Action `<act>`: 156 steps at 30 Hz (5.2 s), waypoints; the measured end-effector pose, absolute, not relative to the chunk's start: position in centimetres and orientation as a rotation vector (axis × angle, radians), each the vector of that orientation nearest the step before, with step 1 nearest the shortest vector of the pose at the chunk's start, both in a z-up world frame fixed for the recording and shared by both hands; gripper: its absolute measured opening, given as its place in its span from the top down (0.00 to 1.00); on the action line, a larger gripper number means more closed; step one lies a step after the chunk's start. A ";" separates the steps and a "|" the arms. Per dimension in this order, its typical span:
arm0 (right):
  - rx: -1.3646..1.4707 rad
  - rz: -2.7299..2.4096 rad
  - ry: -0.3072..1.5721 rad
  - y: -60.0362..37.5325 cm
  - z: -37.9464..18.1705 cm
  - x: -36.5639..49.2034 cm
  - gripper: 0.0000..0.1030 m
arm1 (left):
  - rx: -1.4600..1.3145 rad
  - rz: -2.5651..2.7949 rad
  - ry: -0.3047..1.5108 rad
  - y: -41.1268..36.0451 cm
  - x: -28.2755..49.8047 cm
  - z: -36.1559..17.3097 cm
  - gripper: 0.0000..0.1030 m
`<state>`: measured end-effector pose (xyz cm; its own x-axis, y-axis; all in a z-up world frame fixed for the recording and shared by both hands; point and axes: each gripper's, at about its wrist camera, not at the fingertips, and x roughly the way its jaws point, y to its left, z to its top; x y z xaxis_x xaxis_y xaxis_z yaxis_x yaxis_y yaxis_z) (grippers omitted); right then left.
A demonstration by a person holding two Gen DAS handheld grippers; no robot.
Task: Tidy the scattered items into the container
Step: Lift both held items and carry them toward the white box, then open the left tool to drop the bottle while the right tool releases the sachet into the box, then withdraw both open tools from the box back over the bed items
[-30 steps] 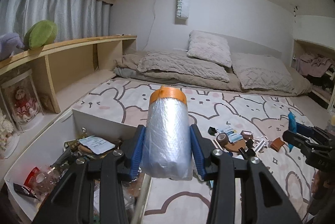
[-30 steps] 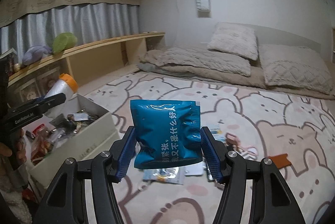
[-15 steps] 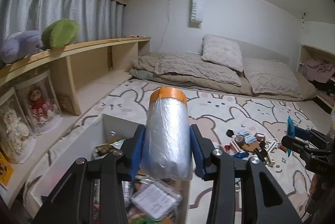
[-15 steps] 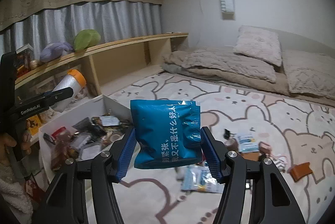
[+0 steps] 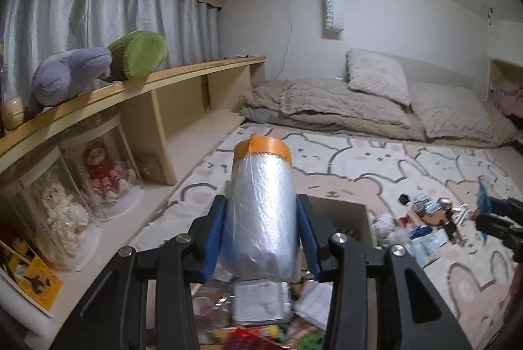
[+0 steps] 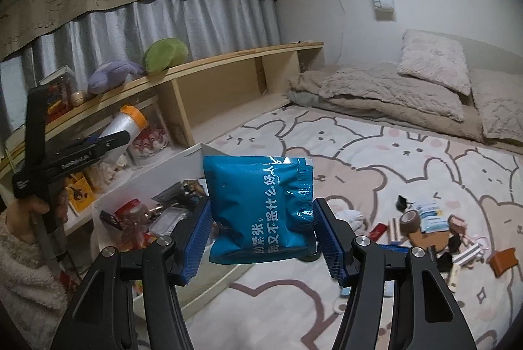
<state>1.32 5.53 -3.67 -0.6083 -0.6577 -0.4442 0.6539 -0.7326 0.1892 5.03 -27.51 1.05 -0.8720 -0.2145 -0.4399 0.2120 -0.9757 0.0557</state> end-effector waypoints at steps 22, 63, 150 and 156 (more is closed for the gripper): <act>0.668 -2.128 -0.078 1.4 -3.6 3.3 0.40 | 1.062 -2.674 -0.309 -32.1 -1.0 -5.7 0.59; 0.841 -2.001 0.100 -7.4 -8.3 2.1 0.40 | 0.984 -2.753 -0.234 -33.8 0.1 -6.8 0.10; 0.821 -2.133 0.083 -2.5 -5.8 0.5 0.00 | 1.046 -2.814 -0.190 -25.1 6.4 -0.7 0.00; 0.797 -2.144 0.083 -1.7 -5.1 1.0 0.00 | 1.039 -2.824 -0.201 -24.5 6.8 -0.3 0.00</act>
<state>0.97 -1.73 -5.07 -0.4566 -0.6849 -0.5679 0.7267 -0.6553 0.2061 6.82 -24.49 -0.27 -0.7557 -0.1634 -0.6342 0.0718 -0.9832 0.1677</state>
